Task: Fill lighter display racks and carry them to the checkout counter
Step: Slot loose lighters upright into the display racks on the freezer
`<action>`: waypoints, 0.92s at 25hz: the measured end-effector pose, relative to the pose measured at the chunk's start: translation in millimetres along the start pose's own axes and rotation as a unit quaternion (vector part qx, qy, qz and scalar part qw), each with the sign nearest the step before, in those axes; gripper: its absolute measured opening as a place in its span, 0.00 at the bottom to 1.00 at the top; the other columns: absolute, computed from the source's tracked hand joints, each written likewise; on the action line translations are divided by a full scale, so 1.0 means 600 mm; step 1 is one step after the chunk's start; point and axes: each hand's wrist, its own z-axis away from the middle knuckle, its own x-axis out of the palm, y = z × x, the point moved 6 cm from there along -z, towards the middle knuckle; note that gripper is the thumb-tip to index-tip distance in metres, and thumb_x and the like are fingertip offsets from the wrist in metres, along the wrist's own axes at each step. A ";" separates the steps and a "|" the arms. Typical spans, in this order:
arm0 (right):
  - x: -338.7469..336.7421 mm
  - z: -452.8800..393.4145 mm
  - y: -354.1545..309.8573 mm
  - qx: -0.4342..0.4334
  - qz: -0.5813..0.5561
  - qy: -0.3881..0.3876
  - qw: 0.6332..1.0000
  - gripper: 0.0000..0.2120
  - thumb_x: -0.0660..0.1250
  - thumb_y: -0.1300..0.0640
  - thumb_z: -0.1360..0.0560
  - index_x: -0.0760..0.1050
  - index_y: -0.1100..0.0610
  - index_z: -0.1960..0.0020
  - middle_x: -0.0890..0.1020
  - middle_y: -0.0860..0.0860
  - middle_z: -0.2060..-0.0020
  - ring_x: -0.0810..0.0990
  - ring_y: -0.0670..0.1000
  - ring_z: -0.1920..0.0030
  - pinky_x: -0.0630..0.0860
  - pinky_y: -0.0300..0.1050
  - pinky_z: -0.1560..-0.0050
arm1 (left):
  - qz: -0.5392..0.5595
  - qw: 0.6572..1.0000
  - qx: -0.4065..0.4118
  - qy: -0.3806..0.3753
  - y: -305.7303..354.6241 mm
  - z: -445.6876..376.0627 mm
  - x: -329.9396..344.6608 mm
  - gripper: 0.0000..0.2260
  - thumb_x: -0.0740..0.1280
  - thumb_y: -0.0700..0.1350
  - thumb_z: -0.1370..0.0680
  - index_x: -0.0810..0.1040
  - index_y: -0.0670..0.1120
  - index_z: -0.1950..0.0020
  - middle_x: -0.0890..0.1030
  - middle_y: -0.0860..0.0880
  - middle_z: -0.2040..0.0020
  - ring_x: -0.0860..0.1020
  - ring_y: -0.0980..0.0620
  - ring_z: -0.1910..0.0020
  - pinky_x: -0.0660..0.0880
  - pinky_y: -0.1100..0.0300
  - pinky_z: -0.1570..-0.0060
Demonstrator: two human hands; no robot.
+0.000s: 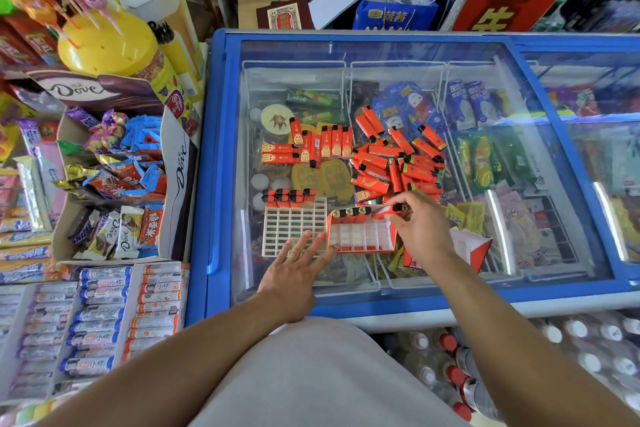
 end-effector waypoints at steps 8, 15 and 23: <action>0.004 0.001 -0.035 -0.032 0.007 -0.074 0.997 0.07 0.72 0.45 0.25 0.77 0.45 0.52 0.75 0.38 0.71 0.71 0.43 0.77 0.62 0.35 0.74 | 0.048 0.999 -0.009 -0.010 -0.012 0.001 -0.003 0.45 0.63 0.53 0.20 0.27 0.58 0.21 0.26 0.50 0.22 0.25 0.45 0.24 0.33 0.43 0.23; 0.015 0.009 -0.017 -0.045 0.072 -0.115 0.990 0.12 0.67 0.48 0.20 0.78 0.45 0.38 0.85 0.45 0.49 0.72 0.39 0.76 0.69 0.36 0.70 | 0.066 0.998 0.001 -0.005 -0.013 -0.001 -0.002 0.47 0.64 0.57 0.21 0.26 0.59 0.22 0.27 0.50 0.21 0.26 0.45 0.23 0.33 0.43 0.23; 0.009 0.005 -0.034 -0.057 0.129 -0.032 0.990 0.11 0.70 0.47 0.22 0.79 0.46 0.41 0.85 0.42 0.51 0.79 0.42 0.62 0.61 0.33 0.69 | 0.087 0.996 0.020 -0.007 -0.017 0.000 -0.004 0.48 0.65 0.62 0.21 0.25 0.63 0.24 0.28 0.51 0.21 0.27 0.46 0.23 0.35 0.43 0.22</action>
